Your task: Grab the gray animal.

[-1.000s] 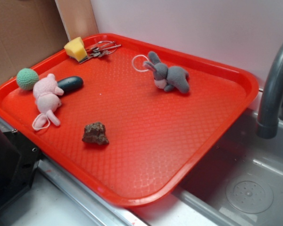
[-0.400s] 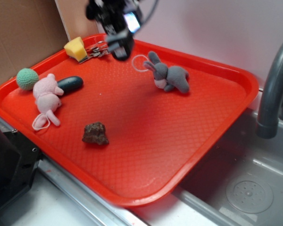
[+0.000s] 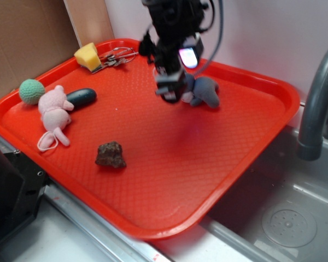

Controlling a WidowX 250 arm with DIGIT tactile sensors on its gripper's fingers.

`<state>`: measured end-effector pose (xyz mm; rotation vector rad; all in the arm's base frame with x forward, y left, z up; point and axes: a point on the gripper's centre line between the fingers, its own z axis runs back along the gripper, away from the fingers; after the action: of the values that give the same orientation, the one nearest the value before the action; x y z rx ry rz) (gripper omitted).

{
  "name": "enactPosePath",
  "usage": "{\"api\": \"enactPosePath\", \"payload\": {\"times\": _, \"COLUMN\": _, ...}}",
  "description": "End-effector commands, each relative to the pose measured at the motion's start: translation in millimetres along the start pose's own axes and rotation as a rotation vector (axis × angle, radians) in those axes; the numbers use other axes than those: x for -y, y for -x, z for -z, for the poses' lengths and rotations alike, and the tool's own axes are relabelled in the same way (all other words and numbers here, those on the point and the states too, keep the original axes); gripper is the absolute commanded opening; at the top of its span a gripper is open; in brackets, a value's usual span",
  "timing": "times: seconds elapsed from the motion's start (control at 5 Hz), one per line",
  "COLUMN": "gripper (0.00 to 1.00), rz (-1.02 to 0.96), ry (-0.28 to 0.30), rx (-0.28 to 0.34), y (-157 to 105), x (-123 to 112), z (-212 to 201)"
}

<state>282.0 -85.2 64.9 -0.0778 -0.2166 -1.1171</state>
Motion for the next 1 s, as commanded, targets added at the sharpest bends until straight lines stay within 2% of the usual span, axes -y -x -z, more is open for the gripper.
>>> {"api": "enactPosePath", "payload": {"times": 0.0, "gripper": 0.99, "rz": -0.064, "ry": 0.018, "rx": -0.092, "y": -11, "x": 20, "z": 40}}
{"api": "enactPosePath", "payload": {"times": 0.2, "gripper": 1.0, "rz": -0.134, "ry": 0.015, "rx": -0.105, "y": -11, "x": 19, "z": 34}}
{"api": "enactPosePath", "payload": {"times": 0.4, "gripper": 1.0, "rz": -0.209, "ry": 0.006, "rx": -0.086, "y": -1, "x": 24, "z": -2}}
{"api": "enactPosePath", "payload": {"times": 0.6, "gripper": 1.0, "rz": -0.253, "ry": -0.028, "rx": -0.051, "y": 6, "x": 29, "z": -40}}
{"api": "enactPosePath", "payload": {"times": 0.8, "gripper": 1.0, "rz": -0.244, "ry": -0.092, "rx": -0.086, "y": 24, "x": -35, "z": -54}}
